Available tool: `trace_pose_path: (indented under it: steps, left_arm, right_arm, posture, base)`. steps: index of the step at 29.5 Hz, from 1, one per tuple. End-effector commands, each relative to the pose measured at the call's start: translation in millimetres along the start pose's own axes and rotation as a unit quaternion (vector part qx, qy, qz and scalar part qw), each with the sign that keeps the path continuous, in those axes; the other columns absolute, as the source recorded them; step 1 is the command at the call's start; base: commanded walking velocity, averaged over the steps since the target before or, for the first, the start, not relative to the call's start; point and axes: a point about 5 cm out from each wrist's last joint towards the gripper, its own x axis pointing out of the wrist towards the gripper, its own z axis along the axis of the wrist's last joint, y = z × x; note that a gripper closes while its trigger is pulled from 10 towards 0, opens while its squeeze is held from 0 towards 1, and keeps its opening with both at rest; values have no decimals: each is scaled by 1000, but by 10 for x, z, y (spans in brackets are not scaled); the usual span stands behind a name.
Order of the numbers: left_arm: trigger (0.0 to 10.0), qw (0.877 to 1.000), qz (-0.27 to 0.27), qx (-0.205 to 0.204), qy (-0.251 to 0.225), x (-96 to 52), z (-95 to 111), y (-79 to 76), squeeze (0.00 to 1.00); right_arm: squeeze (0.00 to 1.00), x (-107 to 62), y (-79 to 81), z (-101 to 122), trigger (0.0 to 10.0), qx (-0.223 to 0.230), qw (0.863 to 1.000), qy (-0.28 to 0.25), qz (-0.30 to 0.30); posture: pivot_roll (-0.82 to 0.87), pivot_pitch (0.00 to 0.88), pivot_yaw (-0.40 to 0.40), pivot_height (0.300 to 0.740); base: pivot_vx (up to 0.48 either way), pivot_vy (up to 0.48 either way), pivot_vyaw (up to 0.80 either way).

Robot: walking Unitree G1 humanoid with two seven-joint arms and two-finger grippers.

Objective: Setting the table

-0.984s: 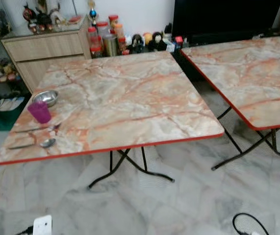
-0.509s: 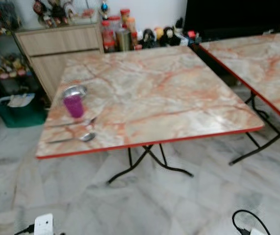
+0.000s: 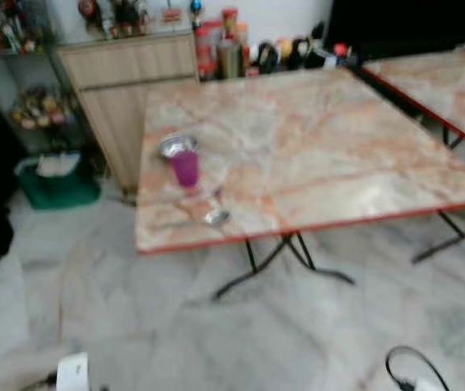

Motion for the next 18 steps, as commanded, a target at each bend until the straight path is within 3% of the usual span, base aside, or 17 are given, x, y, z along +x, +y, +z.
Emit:
trace_pose_path:
  steps: [1, 18]
  left_arm:
    - [10000, 1000, -2, -1, 5, 2, -14, -35, 0]
    - [10000, 1000, -2, 1, 4, 0, -20, -24, 0]
  right_arm:
    - [0, -14, -84, -56, 10000, 1, 1000, 9, -10]
    - [0, -17, -78, -72, 10000, 0, 1000, 10, -9]
  posture:
    - [19, 66, 67, 740]
    - [20, 45, 70, 740]
  base:
    - [0, 480, 0]
    - [0, 480, 0]
